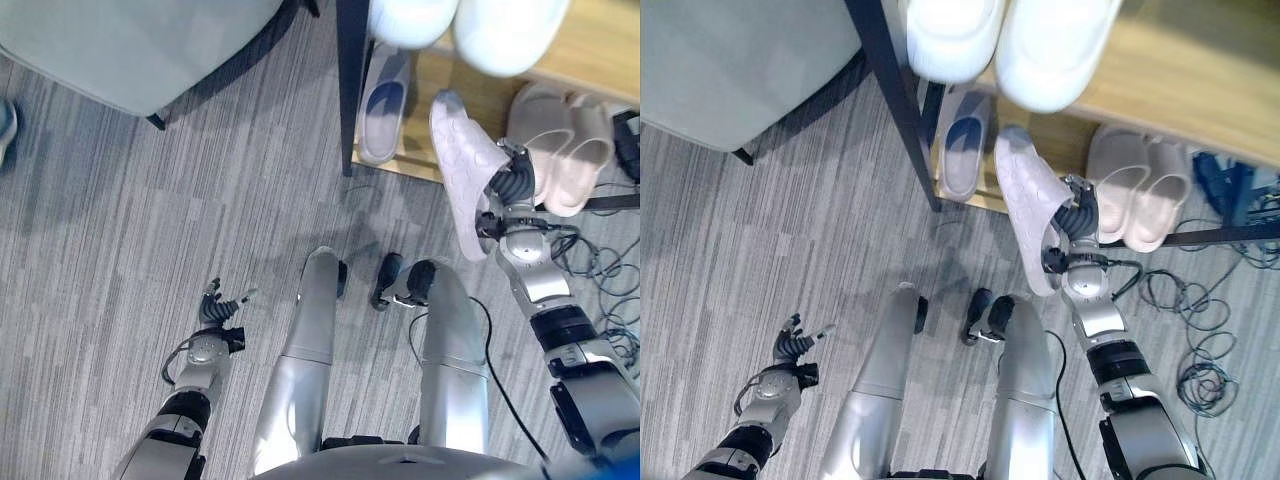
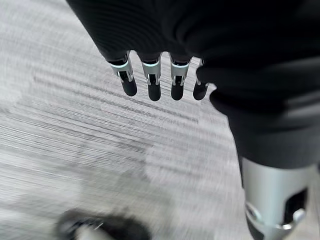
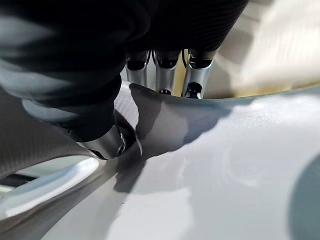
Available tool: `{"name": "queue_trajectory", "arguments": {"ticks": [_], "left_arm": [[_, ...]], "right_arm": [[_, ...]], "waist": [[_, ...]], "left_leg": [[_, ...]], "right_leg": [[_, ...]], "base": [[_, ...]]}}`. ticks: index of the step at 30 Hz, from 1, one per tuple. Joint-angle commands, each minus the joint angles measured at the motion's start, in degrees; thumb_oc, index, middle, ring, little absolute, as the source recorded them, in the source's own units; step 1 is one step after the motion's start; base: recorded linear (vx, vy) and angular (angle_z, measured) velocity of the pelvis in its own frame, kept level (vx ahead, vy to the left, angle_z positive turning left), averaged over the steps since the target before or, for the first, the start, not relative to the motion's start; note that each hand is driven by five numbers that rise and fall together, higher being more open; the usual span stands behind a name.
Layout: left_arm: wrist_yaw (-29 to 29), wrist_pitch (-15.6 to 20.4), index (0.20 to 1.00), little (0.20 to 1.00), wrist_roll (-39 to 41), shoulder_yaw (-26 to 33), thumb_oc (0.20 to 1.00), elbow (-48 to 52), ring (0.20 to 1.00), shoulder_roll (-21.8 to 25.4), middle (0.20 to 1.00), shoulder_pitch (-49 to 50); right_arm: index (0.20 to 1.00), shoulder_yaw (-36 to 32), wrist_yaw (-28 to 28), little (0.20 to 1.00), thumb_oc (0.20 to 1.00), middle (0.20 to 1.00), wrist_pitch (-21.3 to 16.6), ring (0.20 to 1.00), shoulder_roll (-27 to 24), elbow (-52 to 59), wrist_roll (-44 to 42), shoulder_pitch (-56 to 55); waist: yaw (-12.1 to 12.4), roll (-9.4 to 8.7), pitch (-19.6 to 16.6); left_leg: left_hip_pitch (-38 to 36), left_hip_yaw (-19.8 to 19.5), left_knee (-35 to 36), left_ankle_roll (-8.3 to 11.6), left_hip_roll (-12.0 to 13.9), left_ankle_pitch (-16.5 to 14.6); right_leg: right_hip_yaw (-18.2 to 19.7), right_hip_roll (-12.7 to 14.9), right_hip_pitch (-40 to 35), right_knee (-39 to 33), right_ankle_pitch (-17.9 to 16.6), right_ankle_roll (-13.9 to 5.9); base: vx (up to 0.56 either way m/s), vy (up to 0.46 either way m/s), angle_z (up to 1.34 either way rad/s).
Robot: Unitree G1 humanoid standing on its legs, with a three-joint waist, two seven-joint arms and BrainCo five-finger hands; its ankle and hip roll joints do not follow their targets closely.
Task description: Arrange the slippers neatly on the shoe rack.
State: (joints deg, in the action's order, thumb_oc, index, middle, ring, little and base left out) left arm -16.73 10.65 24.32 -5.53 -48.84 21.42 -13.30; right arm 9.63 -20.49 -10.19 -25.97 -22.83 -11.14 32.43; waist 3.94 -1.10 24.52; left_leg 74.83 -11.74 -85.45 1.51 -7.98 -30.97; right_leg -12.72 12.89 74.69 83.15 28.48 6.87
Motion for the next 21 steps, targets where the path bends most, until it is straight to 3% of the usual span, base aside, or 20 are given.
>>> {"name": "queue_trajectory", "arguments": {"ticks": [1,2,3,5,8,10,13,21], "left_arm": [[-3.4,2.2,1.000,1.000,2.8,0.3,1.000,-0.9,1.000,2.3,1.000,4.7],[-3.9,2.3,1.000,1.000,3.4,0.6,1.000,-0.4,1.000,2.6,1.000,4.4],[-4.5,2.4,1.000,1.000,4.2,0.9,1.000,0.3,1.000,3.9,1.000,3.5],[-4.8,2.4,1.000,1.000,4.1,0.9,1.000,0.4,1.000,4.4,1.000,3.4],[-6.2,3.3,1.000,1.000,4.2,0.8,1.000,2.6,1.000,6.8,1.000,4.3],[-6.2,3.3,1.000,1.000,4.6,0.7,1.000,3.0,1.000,7.5,1.000,4.7],[-6.7,3.5,1.000,1.000,6.3,1.1,1.000,2.5,1.000,10.0,1.000,2.9],[-6.4,3.2,1.000,1.000,7.9,-1.0,1.000,-2.4,1.000,11.6,1.000,-1.5]], "right_arm": [[0.200,0.2,-2.7,0.200,0.200,0.200,-1.3,0.200,-1.7,5.4,-0.6,-4.4],[0.200,0.3,-3.2,0.200,0.200,0.200,-1.2,0.200,-2.1,5.4,-0.4,-3.0],[0.200,-0.1,-4.9,0.200,0.200,0.200,-0.7,0.200,-3.3,4.8,-0.4,1.0],[0.200,-0.4,-5.2,0.200,0.200,0.200,-0.8,0.200,-3.5,4.8,-0.6,2.2],[0.200,-3.2,-10.1,0.200,0.200,0.200,-2.1,0.200,-7.1,0.9,-3.7,11.2],[0.200,-2.1,-10.5,0.200,0.200,0.200,-1.8,0.200,-8.7,-1.3,-4.8,14.8],[0.200,3.2,-10.4,0.200,0.200,0.200,0.0,0.200,-10.9,-8.1,-5.5,24.5],[0.200,11.5,-8.6,0.200,0.200,0.200,2.6,0.200,-7.0,-21.1,-8.7,38.6]], "waist": [[-1.3,0.85,-6.5],[-1.2,0.96,-6.6],[-0.8,1.37,-6.6],[-0.8,1.41,-6.6],[0.3,2.49,-6.0],[0.5,2.46,-5.3],[1.2,2.15,-1.4],[1.7,2.09,3.6]], "left_leg": [[-5.0,-1.3,5.6,-3.27,1.1,0.8],[-3.3,-1.1,3.0,-3.45,1.1,0.0],[1.1,-1.0,-3.9,-3.51,0.6,-2.0],[2.5,-0.8,-6.1,-3.53,0.4,-2.7],[11.4,0.5,-19.0,-3.54,-1.1,-5.7],[13.1,0.6,-22.2,-3.40,-1.4,-6.5],[15.1,1.1,-33.1,-3.20,-1.9,-10.2],[15.1,1.3,-42.3,-3.09,-1.6,-13.0]], "right_leg": [[7.5,2.0,-7.2,-4.0,4.2,-4.52],[7.9,2.0,-5.6,-1.3,4.8,-4.20],[8.7,2.2,-1.2,5.3,6.9,-3.59],[9.2,2.2,0.3,7.7,7.5,-3.50],[12.7,1.9,9.7,21.6,10.1,-2.88],[14.4,1.6,11.7,25.6,11.0,-2.49],[19.2,-0.1,14.5,38.0,13.1,-2.13],[23.4,-2.7,14.5,47.3,13.8,-2.20]], "base": [[0.11,0.058,0.04],[0.14,0.071,-0.13],[0.09,0.047,-0.14],[0.09,0.050,-0.11],[0.14,0.117,0.01],[0.10,0.080,-0.11],[0.09,0.083,-0.04],[-0.01,0.038,-0.14]]}}
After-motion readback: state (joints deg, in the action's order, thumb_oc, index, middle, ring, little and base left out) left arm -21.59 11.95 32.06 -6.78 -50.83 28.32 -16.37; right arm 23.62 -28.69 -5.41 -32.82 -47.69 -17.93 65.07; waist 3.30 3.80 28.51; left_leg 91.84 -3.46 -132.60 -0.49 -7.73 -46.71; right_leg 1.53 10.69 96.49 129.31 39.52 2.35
